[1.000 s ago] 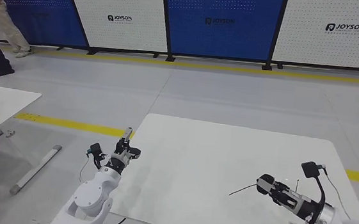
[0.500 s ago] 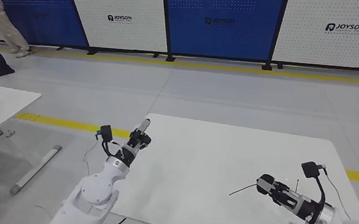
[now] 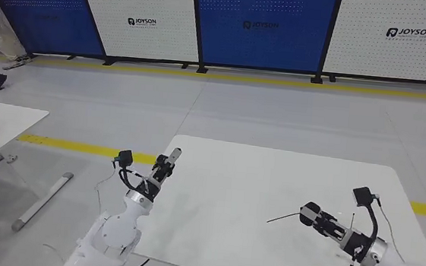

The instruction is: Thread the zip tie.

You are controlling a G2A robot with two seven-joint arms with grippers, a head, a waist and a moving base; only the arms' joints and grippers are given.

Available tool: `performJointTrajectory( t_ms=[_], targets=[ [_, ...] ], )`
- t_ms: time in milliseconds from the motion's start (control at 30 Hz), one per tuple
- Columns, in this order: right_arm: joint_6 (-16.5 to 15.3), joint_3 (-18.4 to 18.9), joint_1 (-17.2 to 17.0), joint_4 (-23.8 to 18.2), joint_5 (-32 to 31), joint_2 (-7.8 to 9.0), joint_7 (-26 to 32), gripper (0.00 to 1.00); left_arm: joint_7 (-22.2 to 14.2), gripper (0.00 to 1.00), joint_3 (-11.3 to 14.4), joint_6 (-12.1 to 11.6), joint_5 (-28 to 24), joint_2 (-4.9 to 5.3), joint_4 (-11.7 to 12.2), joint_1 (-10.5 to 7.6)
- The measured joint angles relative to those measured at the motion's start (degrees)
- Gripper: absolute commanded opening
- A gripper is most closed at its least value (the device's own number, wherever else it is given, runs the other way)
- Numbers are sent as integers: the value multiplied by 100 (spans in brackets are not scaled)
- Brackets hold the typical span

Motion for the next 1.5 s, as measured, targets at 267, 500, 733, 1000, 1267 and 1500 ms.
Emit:
performJointTrajectory(
  t_ms=[267, 500, 733, 1000, 1267, 1500],
  targets=[
    [989, -807, 587, 284, 253, -169, -481, 0, 536, 100, 562, -453, 1834, 60, -51, 8],
    [994, -804, 594, 286, 241, -168, -474, 0, 549, 100, 605, -456, 1860, 71, -46, 3],
    [1337, -880, 623, 315, 414, -197, -528, 0, 901, 100, 743, -197, 2820, 62, -1, -43],
    [2037, -1525, 1222, 640, 467, -342, -451, 0, 2164, 100, 1675, 837, 5862, -37, 696, -494],
    [2132, -1560, 1280, 661, 430, -350, -472, 0, 2543, 100, 1829, 1302, 6511, -69, 1010, -649],
    [2450, -1528, 1267, 649, 387, -380, -964, 0, 2650, 100, 1799, 1444, 7674, 45, 984, -606]
  ],
)
